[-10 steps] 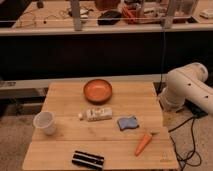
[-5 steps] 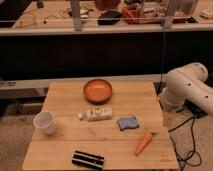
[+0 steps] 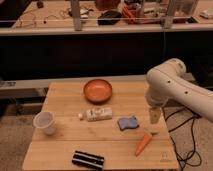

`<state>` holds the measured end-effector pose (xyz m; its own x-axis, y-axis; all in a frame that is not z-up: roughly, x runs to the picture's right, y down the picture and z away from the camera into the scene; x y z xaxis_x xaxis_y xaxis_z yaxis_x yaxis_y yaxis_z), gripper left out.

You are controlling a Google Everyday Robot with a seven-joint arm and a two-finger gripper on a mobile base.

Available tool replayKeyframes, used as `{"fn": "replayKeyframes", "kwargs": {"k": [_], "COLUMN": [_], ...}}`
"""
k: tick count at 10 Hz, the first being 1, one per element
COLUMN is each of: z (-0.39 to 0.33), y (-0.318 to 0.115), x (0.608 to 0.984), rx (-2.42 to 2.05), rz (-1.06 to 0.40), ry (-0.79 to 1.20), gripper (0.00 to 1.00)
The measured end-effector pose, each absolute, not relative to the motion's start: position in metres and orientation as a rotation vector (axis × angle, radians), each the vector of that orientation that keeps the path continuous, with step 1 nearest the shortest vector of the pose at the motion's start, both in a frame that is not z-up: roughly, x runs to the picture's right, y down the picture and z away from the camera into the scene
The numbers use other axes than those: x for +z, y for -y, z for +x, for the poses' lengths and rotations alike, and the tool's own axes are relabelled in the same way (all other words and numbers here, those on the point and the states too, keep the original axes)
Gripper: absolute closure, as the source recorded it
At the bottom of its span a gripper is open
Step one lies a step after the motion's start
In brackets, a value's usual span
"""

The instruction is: Place the bottle in the ceramic bowl

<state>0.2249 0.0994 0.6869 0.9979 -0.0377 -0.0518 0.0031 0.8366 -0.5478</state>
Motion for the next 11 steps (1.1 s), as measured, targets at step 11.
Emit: {"fn": "replayKeyframes", "kwargs": {"k": [11], "z": [0.132], "y": [-0.085], "x": [0.699], "rx": [-0.174], "rz": [-0.549], "ry": [0.024], "gripper": [0.2]}}
